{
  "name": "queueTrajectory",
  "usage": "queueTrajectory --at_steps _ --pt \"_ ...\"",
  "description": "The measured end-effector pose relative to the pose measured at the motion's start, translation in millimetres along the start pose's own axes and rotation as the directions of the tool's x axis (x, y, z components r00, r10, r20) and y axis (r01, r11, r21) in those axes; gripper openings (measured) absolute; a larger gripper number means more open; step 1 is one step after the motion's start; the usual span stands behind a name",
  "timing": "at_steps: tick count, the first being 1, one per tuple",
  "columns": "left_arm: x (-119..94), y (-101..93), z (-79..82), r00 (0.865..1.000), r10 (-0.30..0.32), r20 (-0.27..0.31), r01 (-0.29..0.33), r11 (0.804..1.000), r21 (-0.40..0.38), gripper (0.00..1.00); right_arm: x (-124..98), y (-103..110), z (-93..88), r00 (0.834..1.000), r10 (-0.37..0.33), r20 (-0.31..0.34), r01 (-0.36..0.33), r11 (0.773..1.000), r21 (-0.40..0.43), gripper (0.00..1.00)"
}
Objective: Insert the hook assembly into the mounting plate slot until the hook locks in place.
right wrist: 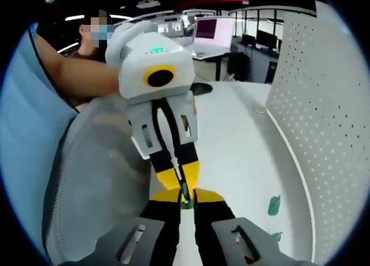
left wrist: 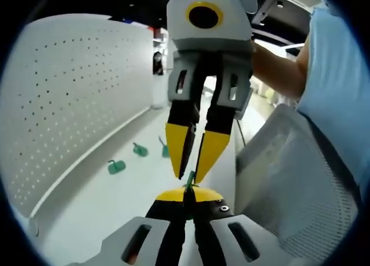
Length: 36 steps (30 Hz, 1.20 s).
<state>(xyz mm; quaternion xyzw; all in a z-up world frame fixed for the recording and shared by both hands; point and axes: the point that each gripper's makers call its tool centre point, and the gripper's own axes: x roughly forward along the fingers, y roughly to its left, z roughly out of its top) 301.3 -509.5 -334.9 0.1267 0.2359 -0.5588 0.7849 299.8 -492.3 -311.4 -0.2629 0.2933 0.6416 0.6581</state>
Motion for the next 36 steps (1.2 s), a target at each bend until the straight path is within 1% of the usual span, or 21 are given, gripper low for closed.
queueTrajectory --at_steps 6,9,15,20,21,24,29,31,32,34,36 --pt "-4.4 4.1 3.7 1.000 0.014 0.022 -0.014 1.000 -0.006 0.03 -11.9 -8.6 1.2 0.999 -0.031 0.033 0.031 0.999 0.016 0.09" --pt "-8.1 7.3 7.6 0.999 0.024 0.041 -0.024 1.000 -0.015 0.03 -16.7 -11.5 2.0 0.998 -0.042 0.050 0.041 0.999 0.022 0.11" --pt "-17.3 15.1 17.1 0.994 0.048 0.094 -0.044 0.998 -0.040 0.03 -21.6 -12.4 3.7 0.996 -0.050 0.079 0.048 0.999 0.024 0.14" --pt "-24.9 17.1 27.1 0.988 0.059 0.140 -0.051 0.997 -0.058 0.03 -23.6 -12.6 7.2 0.993 -0.057 0.105 0.056 0.998 0.017 0.17" --pt "-27.1 17.0 31.3 0.985 0.059 0.162 -0.048 0.996 -0.071 0.03 -25.0 -12.8 9.1 0.991 -0.061 0.118 0.060 0.998 0.014 0.18" --pt "-32.4 18.0 38.8 0.978 0.063 0.199 -0.046 0.995 -0.088 0.03 -28.8 -12.8 15.1 0.986 -0.058 0.157 0.054 0.998 0.027 0.20" --pt "-39.7 18.8 52.8 0.961 0.066 0.267 -0.035 0.992 -0.118 0.03 -34.3 -14.6 22.1 0.978 -0.067 0.197 0.063 0.998 0.028 0.20" --pt "-43.0 19.0 59.9 0.951 0.066 0.302 -0.026 0.991 -0.134 0.03 -35.9 -14.1 24.7 0.975 -0.066 0.212 0.062 0.998 0.027 0.20" --pt "-45.0 17.9 65.0 0.943 0.058 0.329 -0.011 0.989 -0.145 0.03 -36.5 -14.0 25.9 0.974 -0.067 0.219 0.062 0.998 0.027 0.20" --pt "-47.7 17.2 70.8 0.932 0.054 0.357 0.002 0.988 -0.155 0.03 -38.2 -13.9 28.7 0.970 -0.070 0.232 0.066 0.998 0.024 0.20" --pt "-50.9 16.7 77.6 0.919 0.051 0.391 0.017 0.986 -0.168 0.03 -41.4 -13.6 34.3 0.963 -0.067 0.263 0.061 0.998 0.029 0.20"
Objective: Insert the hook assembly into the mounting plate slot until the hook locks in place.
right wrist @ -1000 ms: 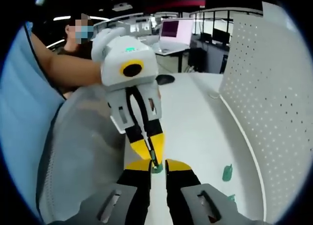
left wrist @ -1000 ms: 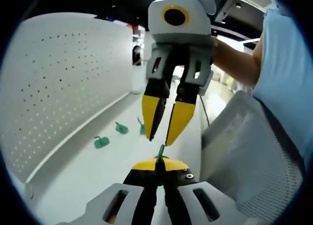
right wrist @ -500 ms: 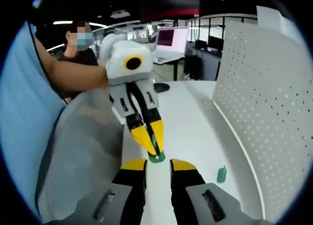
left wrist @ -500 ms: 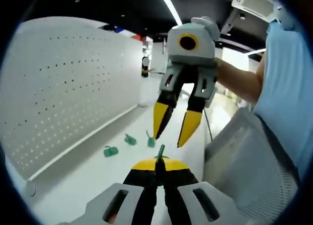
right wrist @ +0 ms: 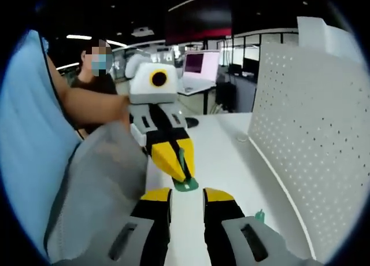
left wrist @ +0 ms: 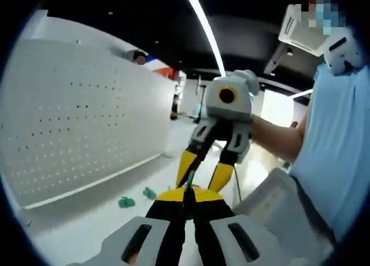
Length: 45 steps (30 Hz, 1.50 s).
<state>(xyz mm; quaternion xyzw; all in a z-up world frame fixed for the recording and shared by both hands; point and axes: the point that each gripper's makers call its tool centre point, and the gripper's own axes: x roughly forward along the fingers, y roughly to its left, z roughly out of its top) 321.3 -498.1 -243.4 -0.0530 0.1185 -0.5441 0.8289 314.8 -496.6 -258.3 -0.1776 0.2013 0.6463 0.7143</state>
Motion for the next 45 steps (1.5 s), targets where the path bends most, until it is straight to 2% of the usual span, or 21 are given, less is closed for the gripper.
queueTrajectory --at_steps 7,14,22,28,32,40,45 --pt "-2.9 -2.6 19.1 0.994 -0.024 0.102 0.030 0.998 -0.056 0.03 -4.4 -0.2 17.8 0.997 0.005 0.078 -0.005 1.000 0.004 0.19" --pt "-4.3 -6.3 29.1 0.986 -0.045 0.161 0.059 0.995 -0.084 0.03 -5.0 0.0 26.4 0.993 0.010 0.121 -0.011 1.000 0.007 0.18" --pt "-4.8 -9.7 33.9 0.980 -0.069 0.187 0.087 0.992 -0.092 0.03 -8.1 6.5 33.6 0.984 0.045 0.172 -0.044 0.999 -0.009 0.18" --pt "-7.1 -14.5 41.2 0.969 -0.100 0.227 0.126 0.987 -0.104 0.03 -13.9 6.6 42.4 0.972 0.058 0.228 -0.062 0.998 0.008 0.17" --pt "-7.7 -17.3 43.9 0.963 -0.117 0.241 0.148 0.983 -0.111 0.03 -15.3 9.3 45.1 0.966 0.072 0.248 -0.073 0.997 -0.005 0.17" --pt "-8.0 -19.8 44.3 0.963 -0.126 0.240 0.156 0.982 -0.110 0.03 -17.1 12.3 46.8 0.961 0.087 0.263 -0.084 0.996 -0.020 0.16" --pt "-6.5 -24.1 42.6 0.969 -0.142 0.201 0.161 0.983 -0.082 0.03 -18.1 15.8 45.2 0.962 0.101 0.254 -0.096 0.995 -0.034 0.15"
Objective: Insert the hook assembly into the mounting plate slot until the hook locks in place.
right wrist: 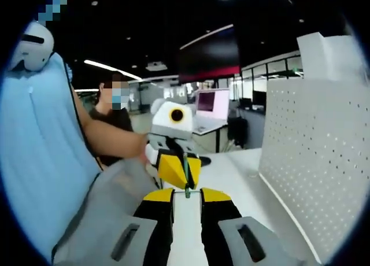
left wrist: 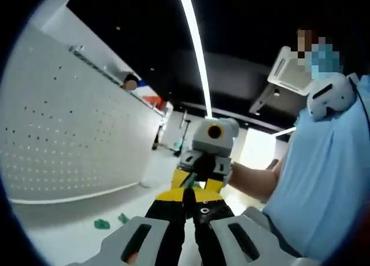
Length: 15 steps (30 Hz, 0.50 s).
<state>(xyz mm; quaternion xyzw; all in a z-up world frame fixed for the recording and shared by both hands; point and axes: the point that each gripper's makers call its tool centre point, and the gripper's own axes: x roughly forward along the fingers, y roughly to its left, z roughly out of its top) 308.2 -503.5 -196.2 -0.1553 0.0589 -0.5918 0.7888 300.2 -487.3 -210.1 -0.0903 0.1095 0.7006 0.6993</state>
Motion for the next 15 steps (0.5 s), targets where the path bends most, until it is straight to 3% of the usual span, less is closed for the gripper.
queueTrajectory --at_steps 7,15 --pt "1.5 -5.7 -5.0 0.997 -0.015 -0.079 0.019 0.999 0.042 0.06 -0.2 3.1 -3.9 1.000 0.014 -0.018 -0.014 1.000 0.002 0.15" --pt "-0.6 -11.8 -10.8 0.983 -0.026 -0.181 0.045 0.994 0.101 0.08 0.1 9.6 -12.1 0.997 0.038 -0.071 -0.038 0.999 -0.004 0.15"
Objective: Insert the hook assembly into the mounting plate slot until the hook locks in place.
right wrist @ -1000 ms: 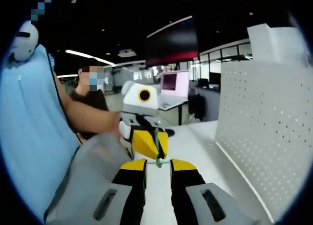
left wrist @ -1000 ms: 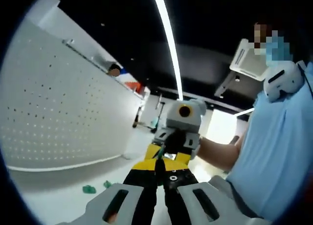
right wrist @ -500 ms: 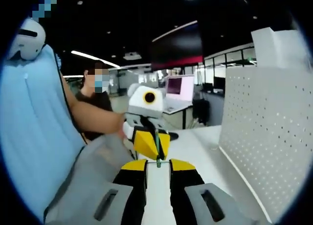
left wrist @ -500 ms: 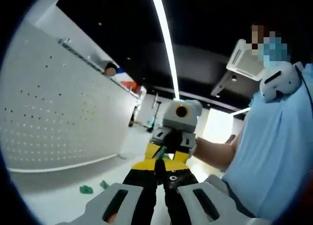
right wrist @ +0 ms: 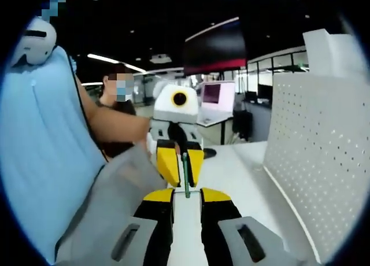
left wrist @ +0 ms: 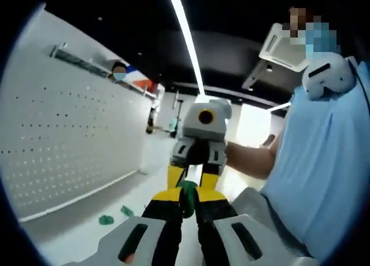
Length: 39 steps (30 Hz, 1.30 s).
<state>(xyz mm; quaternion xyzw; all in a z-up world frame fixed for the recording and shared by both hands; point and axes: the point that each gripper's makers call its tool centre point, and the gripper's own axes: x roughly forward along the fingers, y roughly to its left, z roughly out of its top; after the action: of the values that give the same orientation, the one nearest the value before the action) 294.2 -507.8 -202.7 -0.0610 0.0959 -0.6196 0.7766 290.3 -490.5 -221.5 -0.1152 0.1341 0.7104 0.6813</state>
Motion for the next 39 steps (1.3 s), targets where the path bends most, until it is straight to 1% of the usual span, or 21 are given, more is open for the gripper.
queueTrajectory --at_steps 3,5,9,15,20,23,27,39 --pt "-1.2 -2.5 -8.2 0.996 0.003 -0.087 0.002 0.998 0.057 0.08 -0.4 2.2 -2.6 1.000 0.006 -0.021 -0.006 1.000 -0.010 0.15" --pt "-1.0 -4.1 -13.0 0.990 0.008 -0.138 0.005 0.996 0.094 0.08 -0.4 4.1 -4.9 0.999 0.015 -0.039 -0.016 1.000 -0.011 0.15" --pt "0.4 -7.6 -19.2 0.980 0.013 -0.200 0.014 0.991 0.135 0.09 1.9 7.3 -9.8 0.996 0.028 -0.082 -0.030 0.999 -0.025 0.15" --pt "0.9 -8.4 -19.9 0.976 0.020 -0.217 0.016 0.987 0.163 0.07 2.6 9.5 -17.3 0.990 0.038 -0.134 -0.044 0.998 -0.037 0.15" --pt "1.4 -7.4 -21.4 0.974 0.028 -0.224 0.013 0.984 0.177 0.07 3.1 8.8 -19.5 0.988 0.039 -0.147 -0.044 0.998 -0.032 0.15" --pt "2.6 -7.1 -26.0 0.969 0.034 -0.247 0.014 0.982 0.191 0.07 4.5 9.1 -21.6 0.986 0.040 -0.161 -0.046 0.998 -0.036 0.15" --pt "2.6 -5.3 -29.6 0.964 0.042 -0.262 0.012 0.979 0.203 0.06 6.2 9.5 -23.8 0.983 0.044 -0.177 -0.051 0.998 -0.033 0.15" --pt "4.1 -3.3 -36.2 0.957 0.041 -0.287 0.023 0.976 0.216 0.04 8.7 10.0 -29.4 0.977 0.052 -0.209 -0.059 0.998 -0.023 0.15"
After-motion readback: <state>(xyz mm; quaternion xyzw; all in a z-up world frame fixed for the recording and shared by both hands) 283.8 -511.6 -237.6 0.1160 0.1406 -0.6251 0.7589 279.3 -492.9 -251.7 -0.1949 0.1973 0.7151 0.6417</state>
